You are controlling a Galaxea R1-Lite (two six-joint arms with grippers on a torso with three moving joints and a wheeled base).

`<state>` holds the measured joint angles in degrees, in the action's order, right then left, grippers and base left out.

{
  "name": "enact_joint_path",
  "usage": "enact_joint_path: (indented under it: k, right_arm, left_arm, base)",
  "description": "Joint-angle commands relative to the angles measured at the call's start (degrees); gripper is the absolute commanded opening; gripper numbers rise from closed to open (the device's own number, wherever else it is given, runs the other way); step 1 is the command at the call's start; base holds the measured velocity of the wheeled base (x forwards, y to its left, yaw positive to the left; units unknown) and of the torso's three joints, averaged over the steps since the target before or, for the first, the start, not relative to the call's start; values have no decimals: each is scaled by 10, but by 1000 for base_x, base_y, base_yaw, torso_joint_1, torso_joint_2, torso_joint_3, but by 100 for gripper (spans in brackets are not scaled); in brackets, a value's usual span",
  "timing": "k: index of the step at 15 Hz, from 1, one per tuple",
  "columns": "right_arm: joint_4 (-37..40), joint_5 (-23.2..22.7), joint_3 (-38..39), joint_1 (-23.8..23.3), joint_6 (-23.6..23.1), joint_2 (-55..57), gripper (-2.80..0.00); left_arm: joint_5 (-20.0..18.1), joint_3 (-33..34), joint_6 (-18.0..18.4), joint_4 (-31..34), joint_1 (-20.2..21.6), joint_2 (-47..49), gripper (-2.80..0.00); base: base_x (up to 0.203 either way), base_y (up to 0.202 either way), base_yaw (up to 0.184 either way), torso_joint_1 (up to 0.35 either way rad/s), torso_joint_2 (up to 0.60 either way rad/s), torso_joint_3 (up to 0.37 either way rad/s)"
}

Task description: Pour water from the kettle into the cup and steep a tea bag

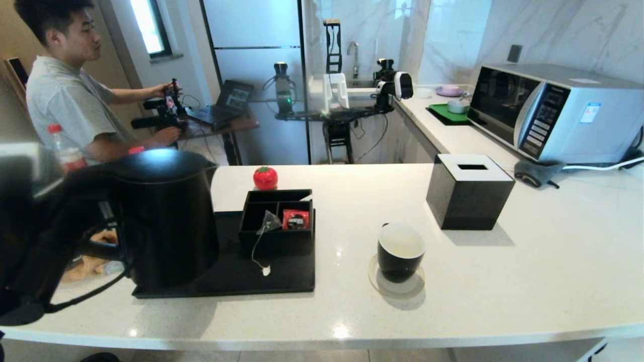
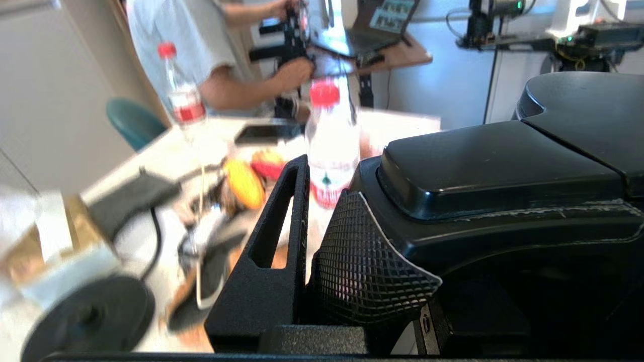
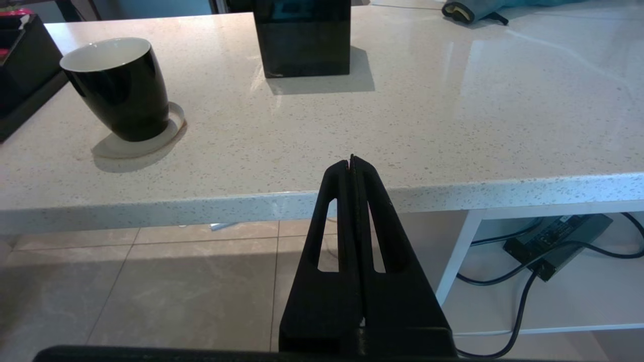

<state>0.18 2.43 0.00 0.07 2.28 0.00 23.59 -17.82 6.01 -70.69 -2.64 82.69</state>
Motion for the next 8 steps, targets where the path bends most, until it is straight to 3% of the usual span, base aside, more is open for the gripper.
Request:
enact_joint_path:
  k: [1,8]
  right_arm:
    - [0,1,0,0,0,0,-280]
    - [0,1,0,0,0,0,-280]
  left_arm:
    - [1,15,-2,-4,7,1,-280]
    - [-6,32,-39,-3,70,13,-280]
  base:
    - [0,0,0,0,0,0]
    - [0,0,0,0,0,0]
